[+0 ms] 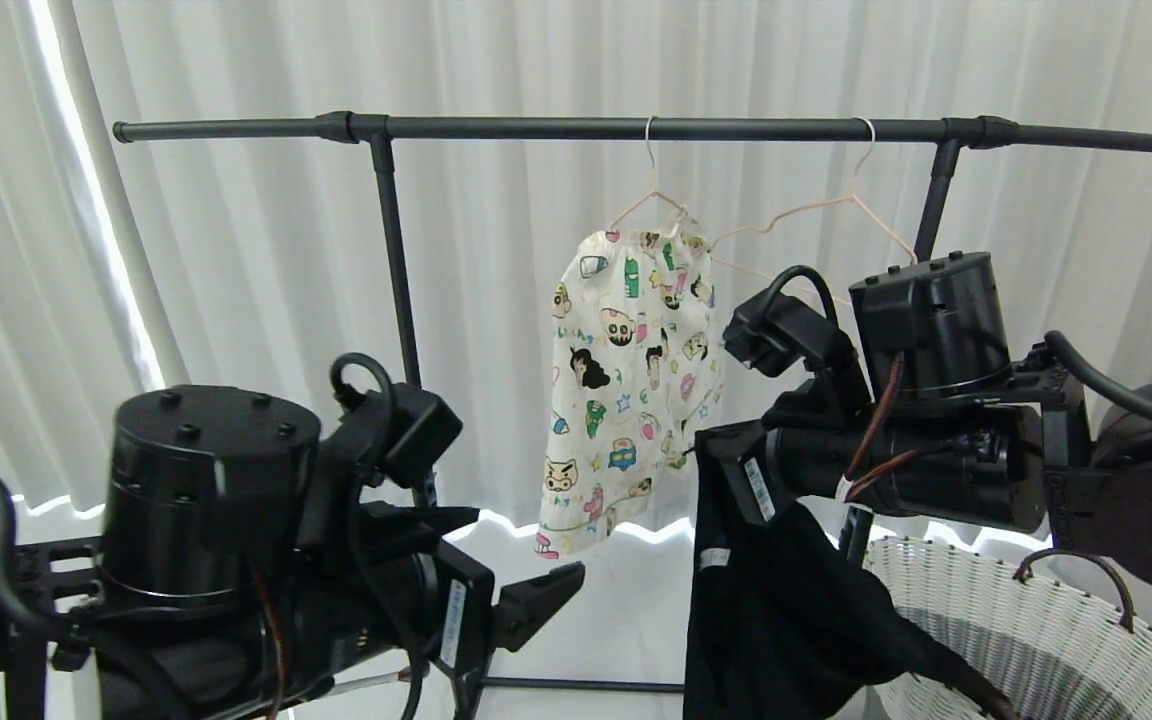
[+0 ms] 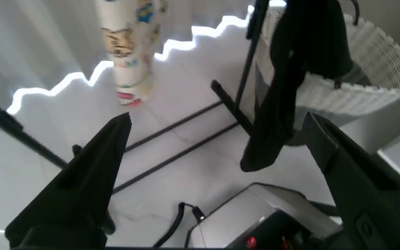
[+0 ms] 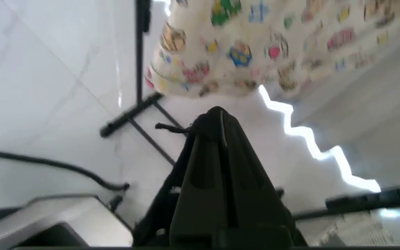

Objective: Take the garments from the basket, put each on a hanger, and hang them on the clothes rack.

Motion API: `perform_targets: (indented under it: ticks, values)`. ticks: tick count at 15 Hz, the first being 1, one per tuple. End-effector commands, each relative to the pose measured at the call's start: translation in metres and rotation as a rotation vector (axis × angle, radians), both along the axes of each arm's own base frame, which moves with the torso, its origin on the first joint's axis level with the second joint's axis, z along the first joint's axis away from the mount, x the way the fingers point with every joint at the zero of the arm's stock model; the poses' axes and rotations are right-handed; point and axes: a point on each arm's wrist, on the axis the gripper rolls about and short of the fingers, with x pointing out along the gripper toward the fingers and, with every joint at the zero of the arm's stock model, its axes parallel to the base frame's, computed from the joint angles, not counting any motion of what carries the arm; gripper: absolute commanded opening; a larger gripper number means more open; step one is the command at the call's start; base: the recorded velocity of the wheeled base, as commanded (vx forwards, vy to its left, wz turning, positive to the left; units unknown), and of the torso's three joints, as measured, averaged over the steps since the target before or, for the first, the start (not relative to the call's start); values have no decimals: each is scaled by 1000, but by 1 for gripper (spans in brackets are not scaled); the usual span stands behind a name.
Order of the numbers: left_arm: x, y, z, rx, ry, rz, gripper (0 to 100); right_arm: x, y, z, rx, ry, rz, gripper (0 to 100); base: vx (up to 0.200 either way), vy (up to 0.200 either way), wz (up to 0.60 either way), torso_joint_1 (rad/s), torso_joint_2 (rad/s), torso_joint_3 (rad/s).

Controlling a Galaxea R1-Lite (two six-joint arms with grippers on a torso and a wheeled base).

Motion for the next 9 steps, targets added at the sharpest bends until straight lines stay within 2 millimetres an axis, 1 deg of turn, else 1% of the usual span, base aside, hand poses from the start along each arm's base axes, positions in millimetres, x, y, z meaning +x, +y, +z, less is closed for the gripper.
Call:
perform_targets:
  ticks: [1, 5, 7, 9]
  values:
    - [6, -19, -19, 47, 51, -40, 100, -7, 5, 4, 19, -15, 31, 0, 0, 0, 0, 0, 0, 0]
    - [17, -31, -31, 43, 48, -46, 100, -24, 11, 15, 64, -31, 122, 0, 0, 0, 0, 0, 0, 0]
    - [23, -38, -38, 31, 38, -52, 100, -29, 10, 20, 80, -38, 149, 0, 0, 0, 0, 0, 0, 0]
    - [24, -44, -46, 43, 56, -70, 100, -34, 10, 24, 89, -46, 160, 0, 0, 0, 0, 0, 0, 0]
